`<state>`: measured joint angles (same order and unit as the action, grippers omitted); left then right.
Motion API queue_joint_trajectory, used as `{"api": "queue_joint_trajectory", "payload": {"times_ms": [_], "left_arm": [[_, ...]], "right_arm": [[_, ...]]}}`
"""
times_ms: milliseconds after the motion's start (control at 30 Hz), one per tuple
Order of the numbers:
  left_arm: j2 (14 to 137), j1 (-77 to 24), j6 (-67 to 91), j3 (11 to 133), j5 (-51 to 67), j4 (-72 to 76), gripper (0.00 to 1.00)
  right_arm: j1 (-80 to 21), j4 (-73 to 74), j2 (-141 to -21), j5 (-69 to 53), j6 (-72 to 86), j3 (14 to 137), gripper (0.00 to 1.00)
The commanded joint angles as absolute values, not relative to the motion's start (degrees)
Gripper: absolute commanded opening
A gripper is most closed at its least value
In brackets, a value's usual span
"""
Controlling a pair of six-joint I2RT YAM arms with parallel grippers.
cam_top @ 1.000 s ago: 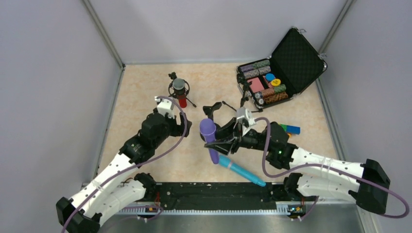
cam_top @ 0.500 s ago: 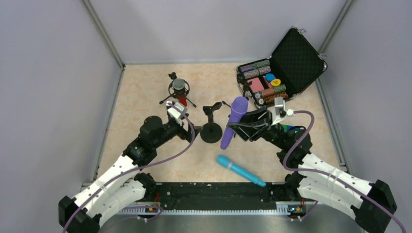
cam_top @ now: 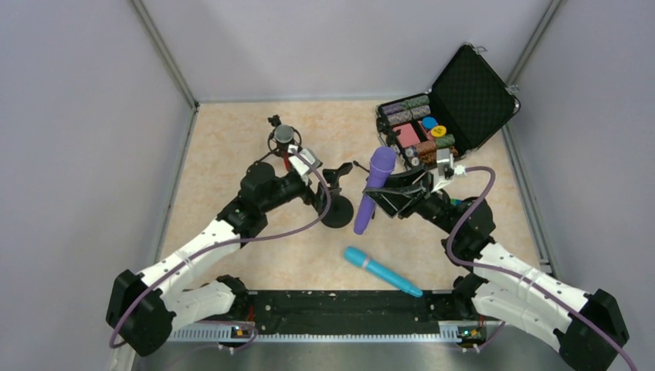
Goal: Attach the microphones to the stand
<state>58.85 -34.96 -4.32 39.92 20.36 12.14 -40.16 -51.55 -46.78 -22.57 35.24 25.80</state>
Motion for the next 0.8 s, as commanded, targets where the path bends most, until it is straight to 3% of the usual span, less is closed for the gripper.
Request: {"api": "queue_joint_trajectory", "payload": {"times_ms": [0,767], "left_arm": [[61.7,-34.9,-8.8,43.0,21.5,17.4,0.93],[68.1,-34.8,-13.2,43.4,20.8,21.0,0.84]], "right_arm": [[-39.0,-53.0,-46.9,-23.2,36.1,27.0,0.0],[-38.3,-50.3,-49.0,-22.4,36.2,28.0,0.0]]}}
